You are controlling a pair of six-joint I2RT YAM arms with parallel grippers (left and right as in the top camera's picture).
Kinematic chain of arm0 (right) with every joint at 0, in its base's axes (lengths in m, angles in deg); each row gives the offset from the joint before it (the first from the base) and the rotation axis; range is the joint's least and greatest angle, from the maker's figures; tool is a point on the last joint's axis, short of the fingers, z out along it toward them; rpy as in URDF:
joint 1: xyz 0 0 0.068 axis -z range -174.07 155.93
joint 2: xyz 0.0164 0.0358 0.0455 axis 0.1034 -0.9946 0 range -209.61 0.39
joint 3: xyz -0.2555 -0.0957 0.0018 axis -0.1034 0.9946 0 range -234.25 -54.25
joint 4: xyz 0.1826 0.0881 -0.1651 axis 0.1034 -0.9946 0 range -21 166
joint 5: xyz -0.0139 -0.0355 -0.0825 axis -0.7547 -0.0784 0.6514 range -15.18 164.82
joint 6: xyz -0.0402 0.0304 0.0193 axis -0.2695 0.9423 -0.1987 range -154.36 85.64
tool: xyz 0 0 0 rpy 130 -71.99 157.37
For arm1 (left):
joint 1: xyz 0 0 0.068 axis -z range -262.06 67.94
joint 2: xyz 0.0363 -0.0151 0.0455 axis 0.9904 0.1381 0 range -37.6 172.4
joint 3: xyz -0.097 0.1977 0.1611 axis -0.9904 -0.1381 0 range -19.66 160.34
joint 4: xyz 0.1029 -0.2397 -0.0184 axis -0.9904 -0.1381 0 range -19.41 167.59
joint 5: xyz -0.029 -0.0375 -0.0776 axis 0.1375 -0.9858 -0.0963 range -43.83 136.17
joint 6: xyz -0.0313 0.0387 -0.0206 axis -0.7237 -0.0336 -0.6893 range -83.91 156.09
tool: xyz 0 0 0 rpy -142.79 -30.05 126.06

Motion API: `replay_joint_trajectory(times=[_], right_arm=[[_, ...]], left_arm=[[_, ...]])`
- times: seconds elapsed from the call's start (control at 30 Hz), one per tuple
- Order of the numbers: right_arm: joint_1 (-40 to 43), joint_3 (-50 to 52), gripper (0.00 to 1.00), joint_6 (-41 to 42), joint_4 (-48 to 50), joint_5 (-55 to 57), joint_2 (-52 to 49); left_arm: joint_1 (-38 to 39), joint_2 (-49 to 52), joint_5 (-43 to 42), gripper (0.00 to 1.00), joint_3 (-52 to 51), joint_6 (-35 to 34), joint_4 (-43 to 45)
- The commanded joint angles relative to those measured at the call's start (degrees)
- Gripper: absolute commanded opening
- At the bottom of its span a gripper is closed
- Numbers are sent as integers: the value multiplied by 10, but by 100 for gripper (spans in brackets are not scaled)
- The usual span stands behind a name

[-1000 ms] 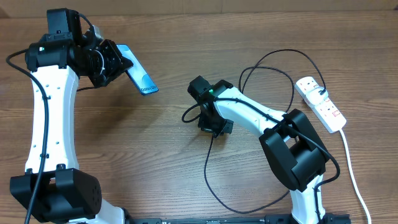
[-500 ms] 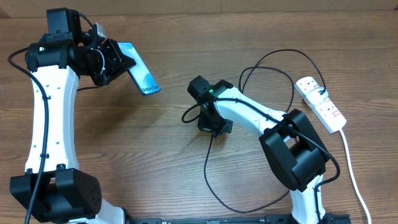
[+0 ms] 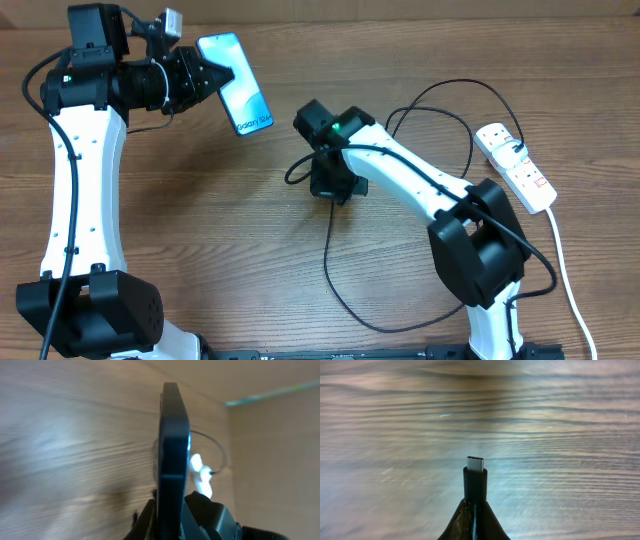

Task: Plug charger to phone and switch on socket
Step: 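Lift the USB-C plug with the right gripper toward the phone, then push the USB-C plug up into the phone's bottom port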

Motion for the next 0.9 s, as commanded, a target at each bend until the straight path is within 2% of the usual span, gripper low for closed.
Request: replay_joint_trajectory(times=[0.0,0.27,0.5,0.87], right_arm=[[4,-44,4,-68,-13,-40,69],[-8,-57,4,-118,-27,-40,214],[-34,-57,4,-141,-21,-38,269],[-91,-76,4,-141,-30,54,271]], left_arm=[[-3,-2,-122,4,7,28,30],[-3,-2,-198,4,7,-11,118],[16,-2,-278,4,7,-4,130],[66,-1,-249,4,7,28,129]])
